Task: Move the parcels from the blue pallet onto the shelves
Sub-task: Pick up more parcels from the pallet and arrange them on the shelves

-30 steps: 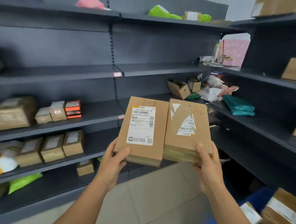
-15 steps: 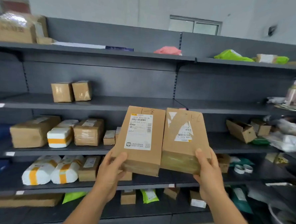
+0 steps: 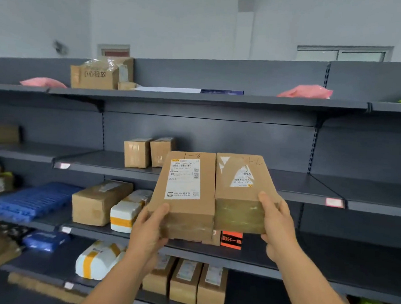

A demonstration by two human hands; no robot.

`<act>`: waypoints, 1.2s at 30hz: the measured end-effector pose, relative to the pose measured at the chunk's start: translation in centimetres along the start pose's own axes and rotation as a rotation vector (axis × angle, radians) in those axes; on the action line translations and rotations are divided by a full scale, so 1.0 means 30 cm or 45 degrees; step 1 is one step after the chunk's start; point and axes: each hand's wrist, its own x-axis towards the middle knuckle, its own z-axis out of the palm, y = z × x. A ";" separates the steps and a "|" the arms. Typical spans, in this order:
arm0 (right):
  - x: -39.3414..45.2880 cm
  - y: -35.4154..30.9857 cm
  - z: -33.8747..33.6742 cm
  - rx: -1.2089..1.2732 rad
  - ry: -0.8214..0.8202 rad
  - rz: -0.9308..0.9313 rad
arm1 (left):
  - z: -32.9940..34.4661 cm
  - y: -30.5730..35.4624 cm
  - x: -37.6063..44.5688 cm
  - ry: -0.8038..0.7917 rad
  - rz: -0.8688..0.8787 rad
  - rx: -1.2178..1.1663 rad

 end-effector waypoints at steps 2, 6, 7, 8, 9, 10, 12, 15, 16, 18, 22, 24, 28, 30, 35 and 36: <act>0.131 0.000 0.078 -0.013 -0.037 0.010 | 0.031 0.011 0.091 0.071 0.018 -0.007; 0.341 -0.012 0.243 -0.077 -0.079 0.019 | 0.075 0.038 0.236 0.192 0.063 -0.003; 0.380 -0.015 0.282 -0.088 -0.067 0.030 | 0.081 0.045 0.267 0.208 0.067 0.000; 0.415 -0.018 0.320 -0.106 -0.050 0.038 | 0.083 0.051 0.297 0.223 0.066 0.006; 0.445 -0.019 0.356 -0.130 -0.029 0.050 | 0.084 0.058 0.324 0.232 0.064 0.014; 0.472 -0.019 0.391 -0.153 -0.008 0.061 | 0.083 0.063 0.351 0.238 0.064 0.024; 0.527 -0.012 0.459 -0.203 0.032 0.075 | 0.081 0.072 0.402 0.242 0.072 0.053; 0.598 0.015 0.547 -0.298 0.053 0.094 | 0.071 0.079 0.475 0.237 0.085 0.065; 0.618 0.026 0.571 -0.341 0.047 0.101 | 0.066 0.078 0.496 0.234 0.080 0.064; 0.651 0.041 0.609 -0.436 0.022 0.112 | 0.054 0.078 0.531 0.240 0.074 0.059; 0.685 0.071 0.660 -0.707 -0.095 -0.073 | 0.025 0.085 0.590 0.265 0.060 0.046; 0.681 0.089 0.682 -0.870 -0.150 -0.236 | 0.008 0.090 0.612 0.275 0.055 0.048; 0.682 0.129 0.735 -1.090 -0.217 -0.482 | -0.033 0.096 0.639 0.289 0.052 0.026; 0.684 0.149 0.760 -1.128 -0.205 -0.617 | -0.055 0.099 0.651 0.305 0.051 0.037; 0.687 0.197 0.802 -1.323 -0.133 -0.943 | -0.094 0.109 0.666 0.314 0.048 0.031; 0.693 0.203 0.808 -1.368 -0.153 -0.979 | -0.100 0.110 0.668 0.310 0.048 0.028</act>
